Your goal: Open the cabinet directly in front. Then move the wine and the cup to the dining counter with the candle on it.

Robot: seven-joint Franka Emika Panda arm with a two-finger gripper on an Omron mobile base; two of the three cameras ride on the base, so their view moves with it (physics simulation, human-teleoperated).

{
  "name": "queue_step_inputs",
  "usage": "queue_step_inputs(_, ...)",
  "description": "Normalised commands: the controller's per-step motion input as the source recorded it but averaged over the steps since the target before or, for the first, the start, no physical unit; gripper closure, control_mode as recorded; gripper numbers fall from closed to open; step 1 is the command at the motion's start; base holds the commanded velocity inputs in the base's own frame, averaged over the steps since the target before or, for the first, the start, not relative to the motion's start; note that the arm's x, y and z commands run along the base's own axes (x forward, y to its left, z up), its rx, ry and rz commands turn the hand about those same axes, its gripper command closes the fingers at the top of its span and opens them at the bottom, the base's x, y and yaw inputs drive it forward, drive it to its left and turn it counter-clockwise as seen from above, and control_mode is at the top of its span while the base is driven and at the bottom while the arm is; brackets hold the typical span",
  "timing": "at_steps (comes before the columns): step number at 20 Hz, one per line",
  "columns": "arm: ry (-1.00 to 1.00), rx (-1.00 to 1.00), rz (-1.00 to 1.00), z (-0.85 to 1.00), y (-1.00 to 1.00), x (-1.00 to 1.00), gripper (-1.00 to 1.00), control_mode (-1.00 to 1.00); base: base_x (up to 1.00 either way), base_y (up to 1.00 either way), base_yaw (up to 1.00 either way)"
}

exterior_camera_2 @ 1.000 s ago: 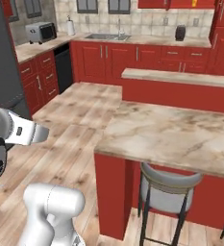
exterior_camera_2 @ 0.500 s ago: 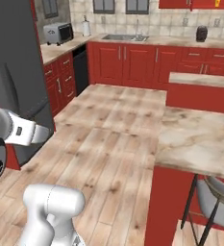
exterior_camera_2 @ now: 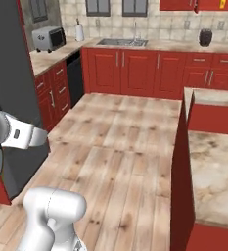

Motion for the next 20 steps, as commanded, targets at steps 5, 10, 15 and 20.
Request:
queue_step_inputs(5, 0.0, 0.0, 0.0, 0.0, 0.0, 0.0, -1.0, 1.0, 1.0, 0.21, -0.23)
queue_step_inputs(10, 0.0, 0.0, 0.0, 0.0, 0.0, 0.0, -1.0, 1.0, 1.0, 0.17, -0.24)
queue_step_inputs(15, 0.0, 0.0, 0.0, 0.0, 0.0, 0.0, -1.0, 1.0, 1.0, 0.33, -0.18)
queue_step_inputs(20, 0.0, 0.0, 0.0, 0.0, 0.0, 0.0, -1.0, 1.0, 1.0, 0.45, -0.1)
